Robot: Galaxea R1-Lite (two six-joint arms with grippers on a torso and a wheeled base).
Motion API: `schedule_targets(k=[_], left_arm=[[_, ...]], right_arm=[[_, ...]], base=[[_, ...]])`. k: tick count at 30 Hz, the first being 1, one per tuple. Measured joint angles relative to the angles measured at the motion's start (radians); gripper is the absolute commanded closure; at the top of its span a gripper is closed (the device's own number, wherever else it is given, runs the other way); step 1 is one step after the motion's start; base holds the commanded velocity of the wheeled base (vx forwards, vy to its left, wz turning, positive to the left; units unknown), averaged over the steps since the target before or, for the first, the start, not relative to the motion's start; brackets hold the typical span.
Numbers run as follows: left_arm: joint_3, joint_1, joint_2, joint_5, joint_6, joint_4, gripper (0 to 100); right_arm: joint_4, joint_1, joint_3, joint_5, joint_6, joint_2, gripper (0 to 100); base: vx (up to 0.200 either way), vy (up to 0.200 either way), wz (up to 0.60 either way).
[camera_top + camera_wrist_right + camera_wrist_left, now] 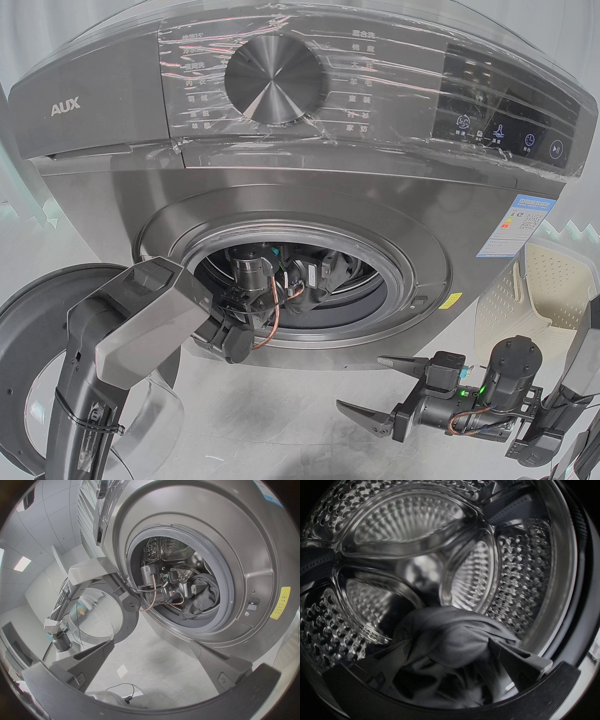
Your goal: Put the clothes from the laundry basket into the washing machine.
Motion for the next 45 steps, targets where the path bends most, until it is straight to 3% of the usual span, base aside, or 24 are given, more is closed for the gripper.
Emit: schedule_targets(k=[9, 19, 20, 31, 45], left_arm=[[0.255, -0.050, -0.096, -0.055, 0.021, 0.015, 0], [0.267, -0.051, -0.055, -0.064, 0.041, 0.012, 0], [0.264, -0.050, -0.050, -0.064, 0.042, 0.011, 100], [0.186, -0.017, -0.012, -0.056, 0.041, 0.013, 100], [-0.167, 0.058, 0.078, 0.019, 0.024, -0.037, 100]], right_arm=[[0.000, 0.003, -0.003, -0.001, 0.001, 0.001, 0], [0.000, 0.005, -0.001, -0.002, 0.002, 0.001, 0], [0.000, 0.005, -0.001, -0.002, 0.002, 0.001, 0], [0.000, 0.005, -0.001, -0.001, 0.003, 0.001, 0], [0.000, 0.006, -0.006, 0.000, 0.003, 0.003, 0]], base=[[0.000, 0.000, 0.00], [0.000, 0.000, 0.00], [0.000, 0.000, 0.00], [0.000, 0.000, 0.00], [0.000, 0.000, 0.00]])
